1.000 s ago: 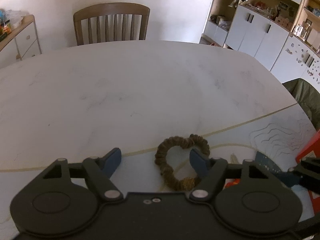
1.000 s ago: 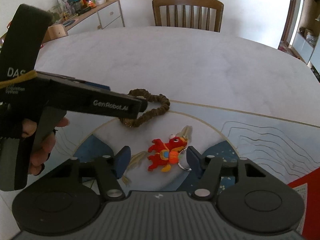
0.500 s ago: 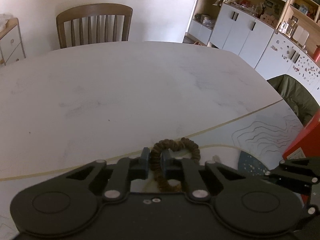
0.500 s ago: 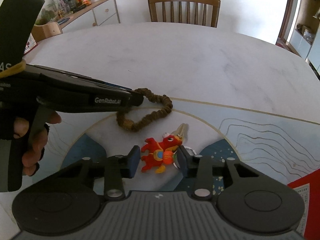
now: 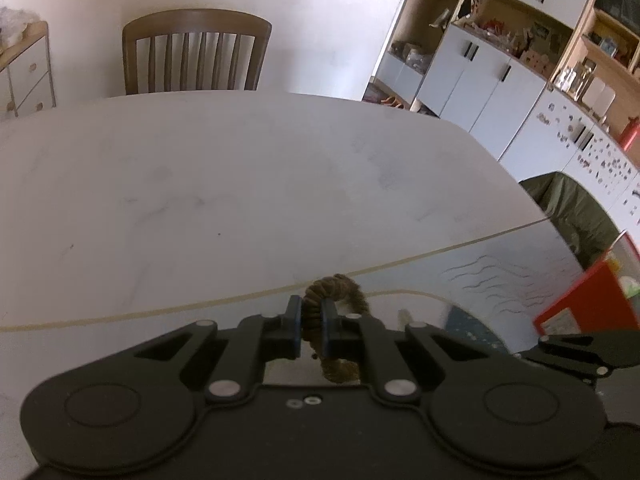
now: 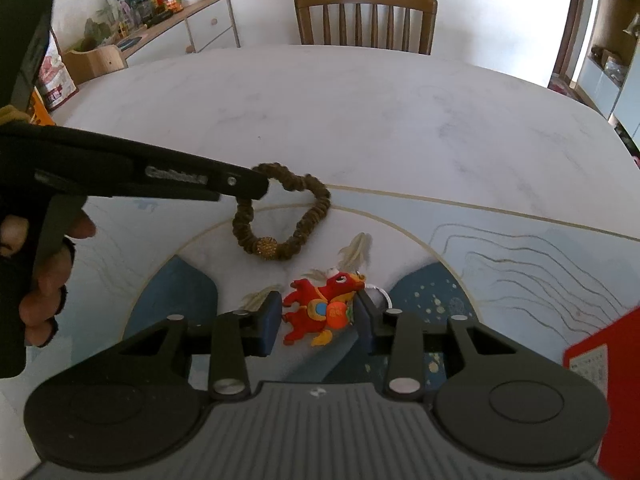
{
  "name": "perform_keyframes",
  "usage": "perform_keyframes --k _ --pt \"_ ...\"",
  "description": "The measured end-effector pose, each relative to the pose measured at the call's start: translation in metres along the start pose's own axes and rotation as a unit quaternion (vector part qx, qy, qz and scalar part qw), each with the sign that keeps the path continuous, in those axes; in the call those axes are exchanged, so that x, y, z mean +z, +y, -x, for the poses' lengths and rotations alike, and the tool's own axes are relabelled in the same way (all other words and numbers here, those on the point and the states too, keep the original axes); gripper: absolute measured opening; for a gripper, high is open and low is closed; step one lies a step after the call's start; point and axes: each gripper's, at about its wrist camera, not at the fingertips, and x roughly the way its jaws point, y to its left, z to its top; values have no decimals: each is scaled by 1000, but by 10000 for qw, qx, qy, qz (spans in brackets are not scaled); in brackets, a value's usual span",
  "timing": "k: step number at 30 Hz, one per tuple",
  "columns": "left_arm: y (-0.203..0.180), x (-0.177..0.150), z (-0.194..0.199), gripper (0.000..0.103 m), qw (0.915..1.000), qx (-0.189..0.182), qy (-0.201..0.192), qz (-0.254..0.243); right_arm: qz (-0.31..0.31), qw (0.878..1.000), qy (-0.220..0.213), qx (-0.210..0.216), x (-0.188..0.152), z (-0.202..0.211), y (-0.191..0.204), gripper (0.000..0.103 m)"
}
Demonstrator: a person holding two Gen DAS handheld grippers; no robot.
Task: Organize objects
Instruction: 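Grasp the brown fuzzy heart loop with left tool while right tool grasps red dragon keychain, then carry the heart loop and dragon keychain over the shoebox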
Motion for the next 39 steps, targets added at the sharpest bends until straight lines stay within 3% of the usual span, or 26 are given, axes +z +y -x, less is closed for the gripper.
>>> perform_keyframes --k 20,39 --pt "-44 -17 81 6 9985 -508 -199 57 -433 9982 -409 48 -24 102 -18 37" --pt "-134 -10 141 6 9931 -856 -478 -651 -600 9927 -1044 110 -40 206 -46 37"
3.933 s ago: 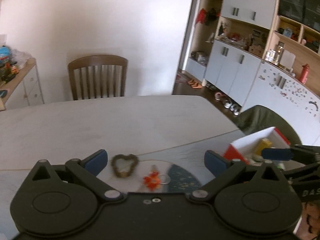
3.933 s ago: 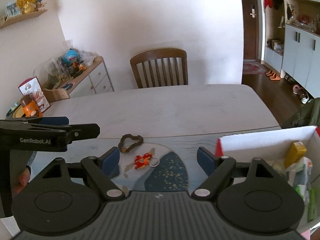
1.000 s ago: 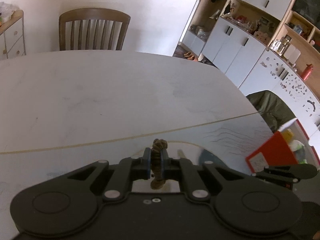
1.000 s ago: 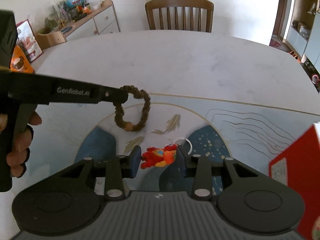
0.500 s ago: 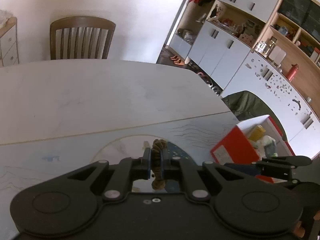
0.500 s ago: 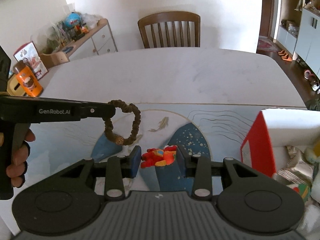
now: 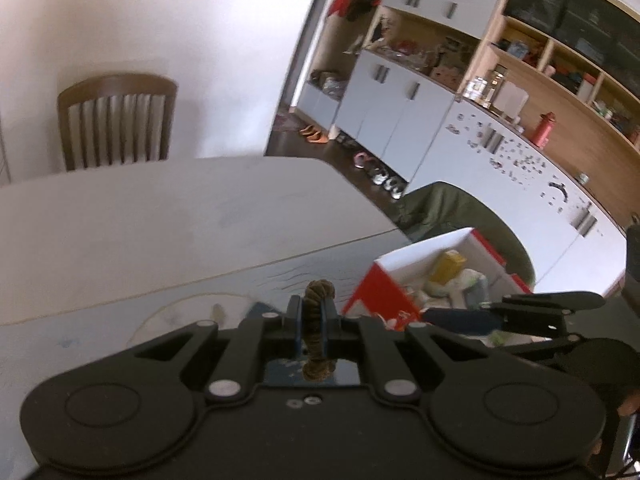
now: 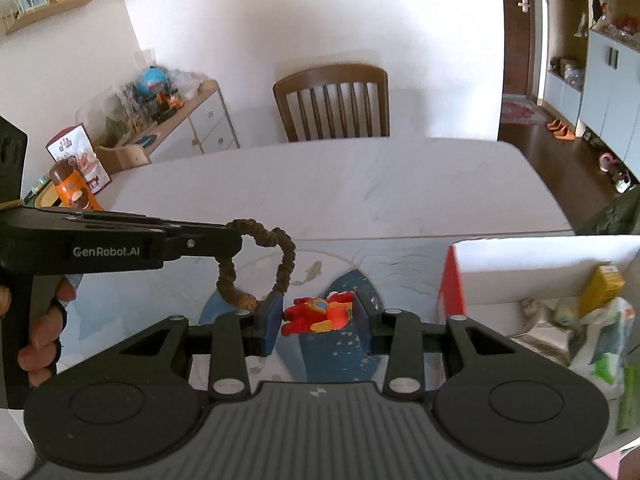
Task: Organize objects
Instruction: 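Carry the heart loop and dragon keychain over the shoebox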
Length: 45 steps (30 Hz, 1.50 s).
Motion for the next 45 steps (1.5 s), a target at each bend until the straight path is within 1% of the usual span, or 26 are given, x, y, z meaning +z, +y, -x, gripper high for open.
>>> perform_keyframes --k 8,16,23,29,35,42,45 --pt "-51 8 -11 6 9994 -168 -2 -311 -69 9996 -247 -144 -4 33 -36 37" --pt "-100 10 -38 6 9980 -355 157 -496 -165 9990 -320 -280 -11 57 -84 37" --pt "-139 14 -64 6 9965 -474 247 -638 -285 9983 -296 -409 -18 68 -133 37" --pt "-166 22 -93 6 9955 -547 337 -692 -362 9979 -200 -489 -25 65 -169 37" --pt "-183 27 -124 6 9950 -591 473 -644 -367 9978 -60 -544 -33 62 -200 37" --pt "-196 28 -163 6 9940 -595 679 -618 -317 9977 198 -564 -44 48 -222 37" --pt "-195 25 -182 6 9939 -509 830 -526 -245 9973 383 -570 -52 38 -229 37"
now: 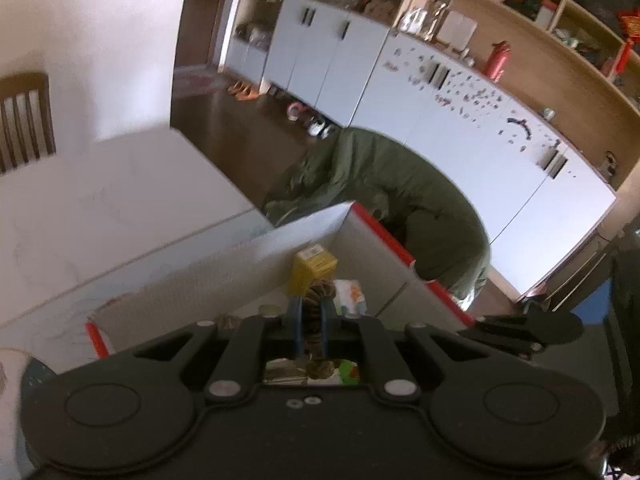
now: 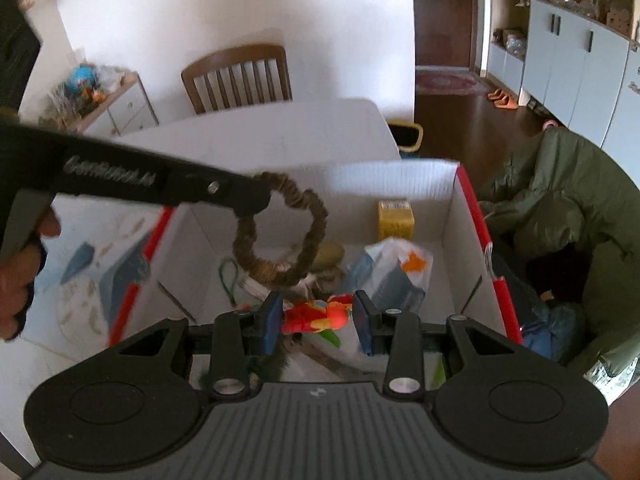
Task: Organize objects
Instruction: 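Carry the heart loop and dragon keychain over the shoebox, then open left tool to drop heart loop while right tool releases keychain into box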
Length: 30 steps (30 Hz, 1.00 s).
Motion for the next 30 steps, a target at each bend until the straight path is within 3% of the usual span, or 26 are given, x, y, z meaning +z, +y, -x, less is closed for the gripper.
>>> perform_keyframes --k 6,15,30 --pt "15 -8 -33 6 9990 214 345 187 122 9993 361 35 -15 -16 -10 37" --pt "29 -20 -51 6 9964 491 642 256 209 9982 541 182 -22 -15 -12 37" --pt "24 -30 -61 9 9941 714 811 110 93 9991 412 91 -24 -11 -16 39"
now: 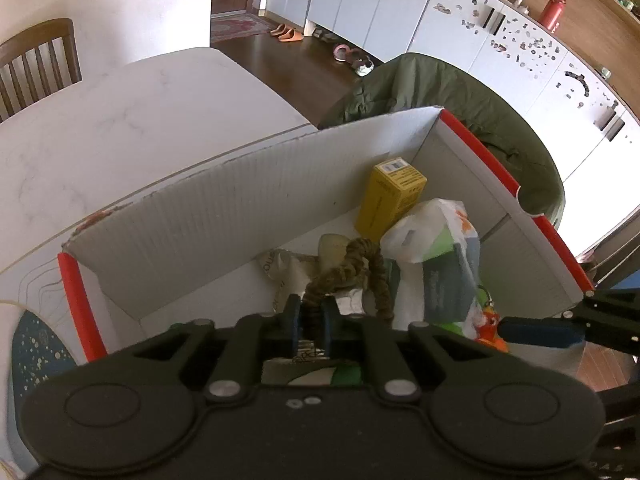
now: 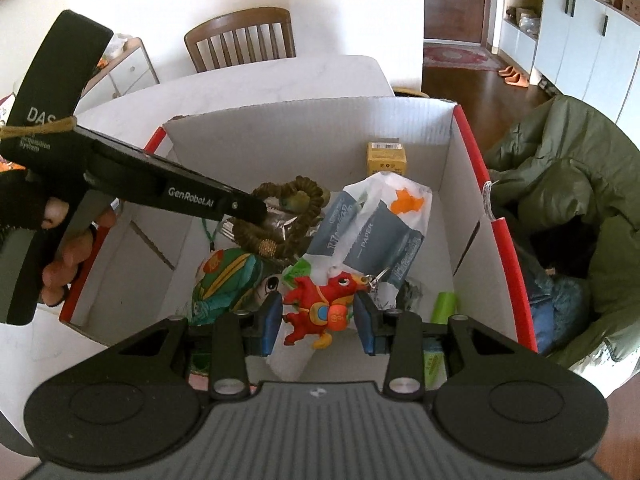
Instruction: Organize objects
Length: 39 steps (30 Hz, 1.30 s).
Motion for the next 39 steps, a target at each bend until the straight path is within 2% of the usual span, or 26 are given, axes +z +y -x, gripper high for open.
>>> perform_keyframes --k 2,6,11,20,34,36,39 --pt "-1 0 0 17 10000 41 -11 -13 -12 10000 -17 6 1 1 -1 39" --pt "-2 -3 4 21 9999 109 -46 8 -60 9999 -81 22 1 4 -3 39" --pt "-7 -8 19 36 9996 149 -208 -74 -167 9996 -207 -1 3 10 -4 42" --pt "-9 -17 60 50 9981 21 -574 -241 -439 9976 -512 -128 5 29 8 45" --pt "-9 -35 124 58 9927 -231 -1062 -521 -780 9915 -1016 -239 4 64 44 45" --pt "-8 -38 131 61 9919 -248 -1118 -546 -852 9902 -1083 -244 4 68 47 53" --pt "-6 -43 140 64 9908 -286 -1190 -580 -911 9882 -1205 -250 3 76 53 54"
